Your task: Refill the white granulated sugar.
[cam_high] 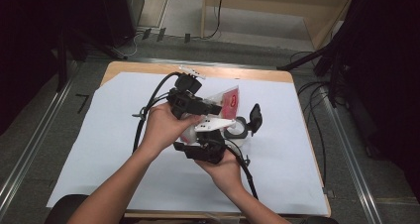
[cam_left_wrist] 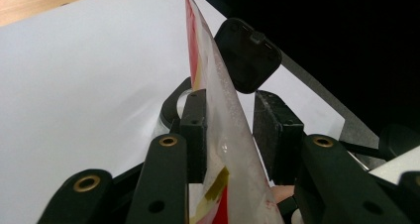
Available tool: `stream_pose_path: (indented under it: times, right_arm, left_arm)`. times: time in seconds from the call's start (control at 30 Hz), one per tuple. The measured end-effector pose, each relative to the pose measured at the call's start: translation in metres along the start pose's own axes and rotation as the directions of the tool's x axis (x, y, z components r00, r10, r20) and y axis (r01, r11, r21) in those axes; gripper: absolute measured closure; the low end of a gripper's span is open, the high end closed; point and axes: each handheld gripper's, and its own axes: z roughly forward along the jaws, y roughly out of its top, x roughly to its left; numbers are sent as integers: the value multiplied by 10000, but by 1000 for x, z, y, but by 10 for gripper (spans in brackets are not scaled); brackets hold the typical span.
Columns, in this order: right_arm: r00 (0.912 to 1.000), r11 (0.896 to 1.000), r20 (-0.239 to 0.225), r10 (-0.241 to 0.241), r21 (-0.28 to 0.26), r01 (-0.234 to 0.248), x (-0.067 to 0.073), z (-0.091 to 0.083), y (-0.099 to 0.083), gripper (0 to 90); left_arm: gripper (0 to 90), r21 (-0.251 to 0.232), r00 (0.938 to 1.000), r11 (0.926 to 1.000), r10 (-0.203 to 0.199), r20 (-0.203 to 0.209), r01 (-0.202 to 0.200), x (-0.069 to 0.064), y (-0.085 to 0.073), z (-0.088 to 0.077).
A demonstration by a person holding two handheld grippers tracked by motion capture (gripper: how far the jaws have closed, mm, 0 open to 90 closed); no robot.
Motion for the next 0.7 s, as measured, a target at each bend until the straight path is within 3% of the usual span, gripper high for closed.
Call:
stream_pose_path:
  times: [0.7]
  right_arm:
    - [9998, 9999, -181, -101, 18, 101, 3, 2, -1, 636]
  left_arm:
    - [701, 422, 9996, 9989, -204, 185, 196, 6, 5, 3]
